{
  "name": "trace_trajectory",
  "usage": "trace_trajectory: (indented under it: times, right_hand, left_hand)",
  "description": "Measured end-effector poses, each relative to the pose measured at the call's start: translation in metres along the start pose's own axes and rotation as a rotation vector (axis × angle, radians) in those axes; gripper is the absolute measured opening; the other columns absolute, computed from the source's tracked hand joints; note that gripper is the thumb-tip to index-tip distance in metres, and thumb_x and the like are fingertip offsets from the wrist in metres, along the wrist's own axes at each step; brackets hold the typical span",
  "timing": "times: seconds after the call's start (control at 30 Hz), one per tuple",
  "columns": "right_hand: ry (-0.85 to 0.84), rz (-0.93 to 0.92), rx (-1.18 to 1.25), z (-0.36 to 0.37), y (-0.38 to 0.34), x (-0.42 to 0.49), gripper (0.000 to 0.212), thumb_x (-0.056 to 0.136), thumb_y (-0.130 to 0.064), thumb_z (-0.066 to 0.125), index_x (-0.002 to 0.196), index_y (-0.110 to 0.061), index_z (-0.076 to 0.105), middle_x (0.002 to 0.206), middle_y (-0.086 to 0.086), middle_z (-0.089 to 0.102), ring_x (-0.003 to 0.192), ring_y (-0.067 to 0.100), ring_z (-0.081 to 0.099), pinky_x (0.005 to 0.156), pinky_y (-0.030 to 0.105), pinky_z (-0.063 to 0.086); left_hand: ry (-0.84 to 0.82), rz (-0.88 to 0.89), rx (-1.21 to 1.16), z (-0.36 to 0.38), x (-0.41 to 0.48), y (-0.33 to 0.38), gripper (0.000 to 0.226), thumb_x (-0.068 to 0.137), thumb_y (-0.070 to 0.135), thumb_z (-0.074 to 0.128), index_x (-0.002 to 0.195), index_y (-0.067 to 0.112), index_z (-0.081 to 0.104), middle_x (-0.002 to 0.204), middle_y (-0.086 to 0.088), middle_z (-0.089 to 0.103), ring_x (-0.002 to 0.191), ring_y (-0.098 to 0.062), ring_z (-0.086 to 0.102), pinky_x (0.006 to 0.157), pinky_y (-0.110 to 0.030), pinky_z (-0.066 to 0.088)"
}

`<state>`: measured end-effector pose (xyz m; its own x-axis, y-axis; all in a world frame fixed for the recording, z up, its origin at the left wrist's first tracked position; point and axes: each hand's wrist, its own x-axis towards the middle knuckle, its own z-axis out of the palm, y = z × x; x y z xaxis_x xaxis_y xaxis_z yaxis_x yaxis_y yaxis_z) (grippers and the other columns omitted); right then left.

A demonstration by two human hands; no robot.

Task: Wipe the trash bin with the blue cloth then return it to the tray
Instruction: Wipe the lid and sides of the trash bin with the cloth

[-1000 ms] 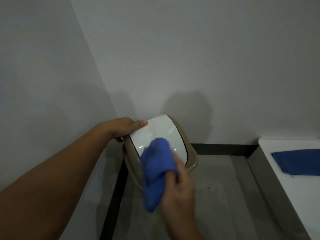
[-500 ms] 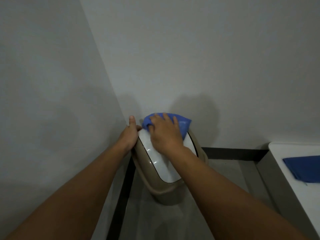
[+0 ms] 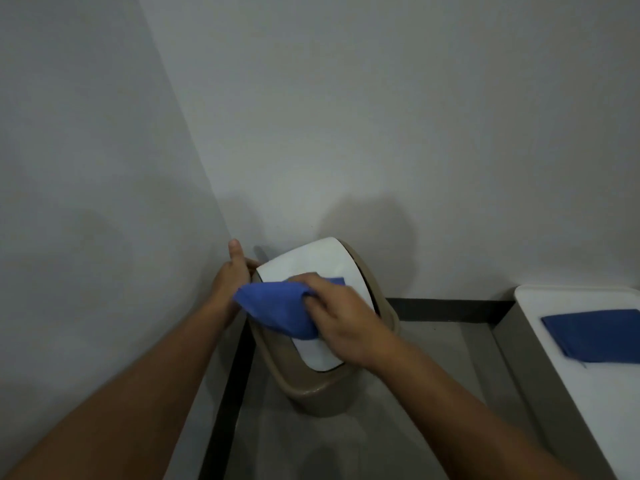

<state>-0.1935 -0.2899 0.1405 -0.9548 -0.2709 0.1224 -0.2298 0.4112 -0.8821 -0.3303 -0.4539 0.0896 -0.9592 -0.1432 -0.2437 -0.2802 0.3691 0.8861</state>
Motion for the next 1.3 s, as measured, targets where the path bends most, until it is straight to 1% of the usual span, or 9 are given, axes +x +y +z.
trace_trajectory:
  times: [0.1, 0.2, 0.27, 0.37, 0.47, 0.7, 0.83, 0.97, 1.3]
  right_hand:
    - [0.401, -0.060, 0.146, -0.045, 0.011, -0.018, 0.034, 0.093, -0.002, 0.037, 0.100, -0.031, 0.055, 0.096, -0.009, 0.062, 0.087, -0.012, 0.057, 0.080, 0.008, 0.044]
    - [0.772, -0.017, 0.188, -0.084, 0.030, -0.023, 0.030, 0.094, -0.006, 0.039, 0.091, -0.031, 0.057, 0.090, -0.014, 0.062, 0.079, -0.013, 0.058, 0.072, 0.006, 0.046]
    - [0.850, 0.082, 0.181, -0.090, 0.042, -0.020, 0.026, 0.095, -0.016, 0.038, 0.093, -0.035, 0.055, 0.090, -0.017, 0.060, 0.077, -0.013, 0.057, 0.067, 0.010, 0.047]
    - [0.836, 0.219, 0.111, -0.074, 0.060, -0.014, 0.023, 0.096, -0.022, 0.036, 0.109, -0.031, 0.052, 0.096, -0.010, 0.058, 0.081, -0.003, 0.056, 0.067, 0.018, 0.042]
    - [0.701, 0.289, 0.042, -0.049, 0.072, -0.010, 0.030, 0.095, -0.018, 0.038, 0.121, -0.023, 0.051, 0.105, -0.004, 0.055, 0.089, 0.010, 0.052, 0.070, 0.017, 0.038]
    - [0.561, 0.363, 0.044, -0.008, 0.072, -0.020, 0.035, 0.096, -0.029, 0.037, 0.131, -0.031, 0.040, 0.085, -0.018, 0.051, 0.072, -0.005, 0.049, 0.057, 0.008, 0.035]
    - [0.540, 0.371, 0.128, 0.016, 0.062, -0.019, 0.042, 0.096, -0.030, 0.036, 0.137, -0.033, 0.030, 0.097, -0.018, 0.049, 0.078, -0.009, 0.046, 0.061, 0.006, 0.036]
    - [0.543, 0.383, 0.132, 0.025, 0.059, -0.013, 0.044, 0.095, -0.029, 0.035, 0.138, -0.034, 0.028, 0.081, -0.028, 0.042, 0.073, -0.007, 0.047, 0.058, 0.006, 0.036]
    - [0.543, 0.381, 0.139, 0.031, 0.056, -0.004, 0.044, 0.096, -0.030, 0.035, 0.139, -0.033, 0.028, 0.078, -0.028, 0.042, 0.070, -0.006, 0.047, 0.056, 0.006, 0.035]
  left_hand:
    - [0.142, 0.099, 0.067, -0.010, -0.010, 0.003, 0.059, 0.093, 0.050, 0.020, 0.088, 0.009, 0.062, 0.101, -0.020, 0.065, 0.098, -0.036, 0.059, 0.091, -0.044, 0.046]
    - [0.289, 0.230, 0.144, -0.011, -0.035, 0.010, 0.034, 0.087, 0.040, 0.042, 0.095, 0.010, 0.057, 0.098, -0.014, 0.063, 0.095, -0.035, 0.058, 0.082, -0.040, 0.046]
    - [0.279, 0.262, 0.173, -0.002, -0.057, 0.016, 0.040, 0.085, 0.041, 0.046, 0.112, 0.013, 0.052, 0.116, -0.015, 0.058, 0.102, -0.034, 0.056, 0.091, -0.039, 0.044]
    - [0.163, 0.295, 0.239, 0.020, -0.082, 0.018, 0.053, 0.089, 0.044, 0.043, 0.136, 0.021, 0.035, 0.140, -0.015, 0.040, 0.124, -0.031, 0.043, 0.103, -0.035, 0.032]
    - [0.121, 0.300, 0.263, 0.029, -0.084, 0.014, 0.050, 0.093, 0.038, 0.036, 0.140, 0.020, 0.030, 0.147, -0.012, 0.031, 0.132, -0.027, 0.033, 0.107, -0.031, 0.024]
    - [0.057, 0.371, 0.328, 0.005, -0.044, 0.010, 0.039, 0.096, 0.027, 0.031, 0.129, 0.015, 0.048, 0.134, -0.014, 0.048, 0.122, -0.025, 0.043, 0.102, -0.028, 0.029]
    - [-0.007, 0.416, 0.385, -0.011, -0.023, 0.011, 0.037, 0.096, 0.028, 0.033, 0.126, 0.018, 0.051, 0.130, -0.012, 0.052, 0.119, -0.023, 0.046, 0.096, -0.024, 0.029]
    - [-0.016, 0.434, 0.387, -0.015, -0.012, 0.010, 0.036, 0.095, 0.027, 0.034, 0.125, 0.019, 0.052, 0.130, -0.011, 0.053, 0.120, -0.023, 0.046, 0.096, -0.023, 0.029]
    - [-0.016, 0.456, 0.384, -0.021, 0.002, 0.010, 0.035, 0.095, 0.027, 0.035, 0.123, 0.018, 0.055, 0.128, -0.011, 0.055, 0.117, -0.022, 0.048, 0.093, -0.023, 0.030]
